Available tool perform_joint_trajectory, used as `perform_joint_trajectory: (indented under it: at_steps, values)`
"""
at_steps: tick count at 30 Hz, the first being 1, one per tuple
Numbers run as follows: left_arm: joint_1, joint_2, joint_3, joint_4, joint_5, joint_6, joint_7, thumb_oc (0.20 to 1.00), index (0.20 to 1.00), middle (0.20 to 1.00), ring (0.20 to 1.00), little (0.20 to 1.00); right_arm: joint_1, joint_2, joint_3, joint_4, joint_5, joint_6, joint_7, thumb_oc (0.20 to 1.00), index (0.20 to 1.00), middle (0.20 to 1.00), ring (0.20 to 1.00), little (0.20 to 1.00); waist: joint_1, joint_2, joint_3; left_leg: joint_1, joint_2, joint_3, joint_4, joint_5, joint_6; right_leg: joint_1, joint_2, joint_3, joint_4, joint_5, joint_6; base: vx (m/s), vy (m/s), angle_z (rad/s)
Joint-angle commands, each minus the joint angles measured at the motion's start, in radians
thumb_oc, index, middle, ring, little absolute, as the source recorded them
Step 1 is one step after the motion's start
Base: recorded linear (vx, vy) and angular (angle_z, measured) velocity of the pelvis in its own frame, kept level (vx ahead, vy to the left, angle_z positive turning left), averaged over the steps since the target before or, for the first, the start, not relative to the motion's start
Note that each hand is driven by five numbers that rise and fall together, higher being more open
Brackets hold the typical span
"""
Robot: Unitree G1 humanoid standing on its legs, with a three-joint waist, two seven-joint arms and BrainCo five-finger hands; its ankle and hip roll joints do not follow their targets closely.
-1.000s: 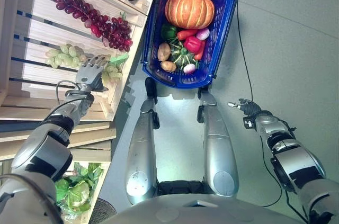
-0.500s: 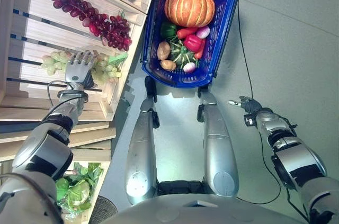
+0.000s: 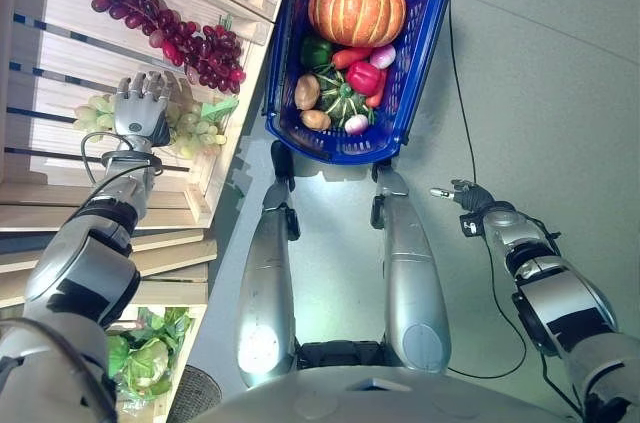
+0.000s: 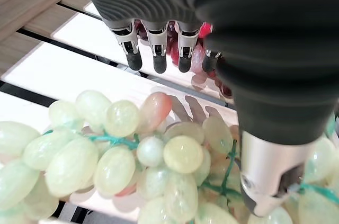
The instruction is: Pick up fruits and vegetables into the basket
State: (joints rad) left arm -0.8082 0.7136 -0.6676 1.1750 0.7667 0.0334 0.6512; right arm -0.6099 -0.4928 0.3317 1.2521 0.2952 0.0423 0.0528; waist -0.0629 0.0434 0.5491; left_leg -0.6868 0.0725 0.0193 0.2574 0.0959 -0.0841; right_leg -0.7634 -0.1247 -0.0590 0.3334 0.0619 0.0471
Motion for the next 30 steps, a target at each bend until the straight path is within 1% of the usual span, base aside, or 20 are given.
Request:
perform_joint_trajectory:
  at_steps: [1, 7, 9, 12, 14, 20, 23, 24, 30]
  values:
    - [0.011, 0.023, 0.046, 0.061, 0.066, 0.012, -0.017, 1.0, 1.0, 1.0, 1.0, 1.0, 0.044, -0.019, 0.033, 0.0, 0.026, 0.004, -0.002, 1.0, 1.0, 1.0, 1.0, 1.0, 0.013, -0.026, -0.029, -0.069, -0.052, -0.018, 0.102, -0.06, 0.033, 0.021, 0.073, -0.049, 0.087, -0.117, -0.032, 0.0, 0.0, 0.0]
    - [0.026, 0.007, 0.005, 0.085, 0.148, 0.002, -0.1, 1.0, 1.0, 1.0, 1.0, 1.0, 0.037, -0.021, 0.034, 0.0, 0.023, 0.008, 0.004, 1.0, 1.0, 1.0, 1.0, 1.0, 0.012, -0.029, -0.029, -0.068, -0.051, -0.014, 0.096, -0.059, 0.033, 0.024, 0.074, -0.053, 0.08, -0.115, -0.031, 0.0, 0.0, 0.0]
    - [0.038, -0.001, -0.004, 0.09, 0.145, 0.008, -0.116, 1.0, 1.0, 1.0, 1.0, 1.0, 0.033, -0.022, 0.035, -0.001, 0.023, 0.012, 0.004, 1.0, 1.0, 1.0, 1.0, 1.0, 0.012, -0.028, -0.029, -0.069, -0.052, -0.014, 0.095, -0.058, 0.032, 0.023, 0.074, -0.054, 0.081, -0.114, -0.03, 0.0, 0.0, 0.0]
    - [0.049, -0.012, -0.022, 0.097, 0.153, 0.021, -0.186, 1.0, 1.0, 1.0, 1.0, 1.0, 0.03, -0.021, 0.039, 0.002, 0.021, 0.007, 0.005, 1.0, 1.0, 1.0, 1.0, 1.0, 0.011, -0.027, -0.029, -0.072, -0.052, -0.014, 0.097, -0.059, 0.032, 0.02, 0.073, -0.053, 0.08, -0.113, -0.029, 0.0, 0.0, 0.0]
    - [0.058, -0.018, -0.041, 0.098, 0.155, 0.012, -0.23, 1.0, 1.0, 1.0, 1.0, 1.0, 0.026, -0.021, 0.041, 0.002, 0.024, 0.005, 0.004, 1.0, 1.0, 1.0, 1.0, 1.0, 0.01, -0.026, -0.029, -0.075, -0.053, -0.013, 0.098, -0.059, 0.032, 0.017, 0.072, -0.053, 0.078, -0.113, -0.029, 0.0, 0.0, 0.0]
    - [0.088, -0.032, -0.048, 0.11, 0.166, 0.043, -0.292, 1.0, 1.0, 1.0, 1.0, 1.0, 0.017, -0.024, 0.043, 0.006, 0.019, 0.008, 0.007, 1.0, 1.0, 1.0, 1.0, 1.0, 0.01, -0.022, -0.029, -0.08, -0.053, -0.013, 0.1, -0.059, 0.03, 0.015, 0.07, -0.053, 0.078, -0.114, -0.029, 0.0, 0.003, -0.01]
    - [0.089, -0.034, -0.048, 0.113, 0.172, 0.054, -0.304, 1.0, 1.0, 1.0, 1.0, 1.0, 0.014, -0.025, 0.045, 0.009, 0.02, 0.007, 0.006, 1.0, 1.0, 1.0, 1.0, 1.0, 0.01, -0.023, -0.029, -0.082, -0.052, -0.012, 0.098, -0.058, 0.03, 0.014, 0.069, -0.053, 0.076, -0.114, -0.029, 0.0, 0.0, 0.0]
    - [0.089, -0.035, -0.048, 0.115, 0.167, 0.073, -0.306, 1.0, 1.0, 1.0, 1.0, 1.0, 0.013, -0.027, 0.046, 0.01, 0.021, 0.006, 0.007, 1.0, 1.0, 1.0, 1.0, 1.0, 0.01, -0.025, -0.029, -0.083, -0.051, -0.013, 0.097, -0.056, 0.03, 0.012, 0.07, -0.055, 0.076, -0.113, -0.029, 0.0, 0.0, 0.0]
    - [0.08, -0.038, -0.037, 0.12, 0.168, 0.101, -0.263, 1.0, 1.0, 1.0, 1.0, 1.0, 0.006, -0.029, 0.049, 0.01, 0.026, 0.01, 0.006, 1.0, 1.0, 1.0, 1.0, 1.0, 0.011, -0.032, -0.029, -0.088, -0.05, -0.014, 0.094, -0.052, 0.03, 0.009, 0.073, -0.054, 0.07, -0.108, -0.03, 0.0, 0.0, 0.0]
